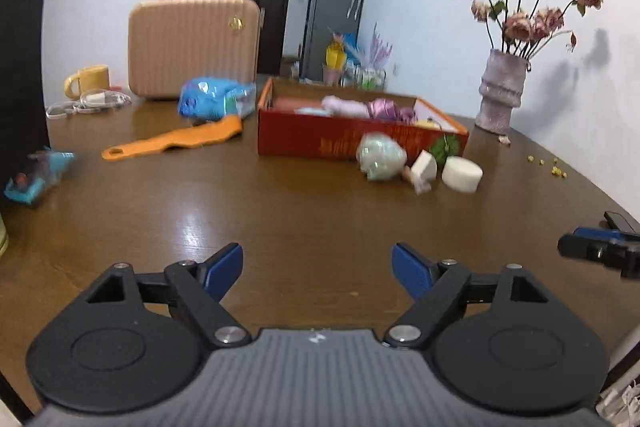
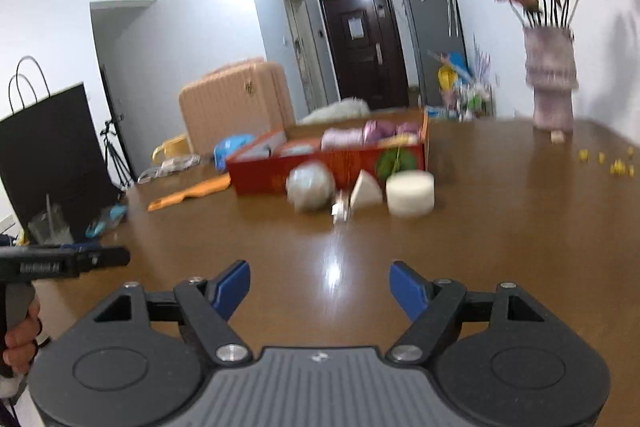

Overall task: Organize soft objects
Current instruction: 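Withdraw both grippers and move them toward the sparkly ball and white triangle, then grasp the iridescent wrapped ball with the left gripper while the right grasps the white triangular sponge, then lift both held items and carry them over the cardboard box, then open both grippers to drop the ball and sponge into the box, then withdraw both grippers and move them toward the white cylinder and candy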

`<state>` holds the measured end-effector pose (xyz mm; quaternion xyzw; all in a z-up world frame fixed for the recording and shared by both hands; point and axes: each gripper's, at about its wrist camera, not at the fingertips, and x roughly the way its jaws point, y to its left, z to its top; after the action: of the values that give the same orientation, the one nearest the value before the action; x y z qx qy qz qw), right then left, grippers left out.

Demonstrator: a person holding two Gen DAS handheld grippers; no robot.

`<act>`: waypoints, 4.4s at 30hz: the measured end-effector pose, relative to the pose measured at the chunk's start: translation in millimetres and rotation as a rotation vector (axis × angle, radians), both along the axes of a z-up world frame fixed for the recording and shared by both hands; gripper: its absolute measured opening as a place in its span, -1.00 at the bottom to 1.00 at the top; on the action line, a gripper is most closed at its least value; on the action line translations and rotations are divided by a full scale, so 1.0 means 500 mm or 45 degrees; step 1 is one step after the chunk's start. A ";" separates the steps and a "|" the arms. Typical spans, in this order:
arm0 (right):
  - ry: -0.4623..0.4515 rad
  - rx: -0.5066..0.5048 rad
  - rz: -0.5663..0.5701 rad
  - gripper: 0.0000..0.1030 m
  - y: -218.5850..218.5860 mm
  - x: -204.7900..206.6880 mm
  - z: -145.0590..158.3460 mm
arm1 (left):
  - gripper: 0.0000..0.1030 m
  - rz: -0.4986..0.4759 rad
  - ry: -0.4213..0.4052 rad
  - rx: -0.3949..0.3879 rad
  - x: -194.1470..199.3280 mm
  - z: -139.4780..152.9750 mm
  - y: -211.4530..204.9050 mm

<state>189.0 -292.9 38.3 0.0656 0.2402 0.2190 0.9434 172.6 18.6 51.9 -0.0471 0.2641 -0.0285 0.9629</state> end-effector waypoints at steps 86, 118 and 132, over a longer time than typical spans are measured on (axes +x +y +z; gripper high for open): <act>0.014 -0.163 0.131 -0.69 0.218 0.661 0.127 | -0.34 -0.103 0.094 -0.054 0.683 0.090 0.014; 0.129 -0.309 0.021 -0.07 0.207 0.701 0.177 | 0.69 -0.110 0.235 0.072 0.719 0.079 0.051; -0.121 -0.208 0.005 0.18 0.081 0.317 0.203 | 0.85 -0.099 -0.136 0.055 0.255 0.172 -0.001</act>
<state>347.7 -252.4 139.8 -0.0225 0.2125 0.2034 0.9555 300.1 17.9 137.8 -0.0142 0.2145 -0.0628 0.9746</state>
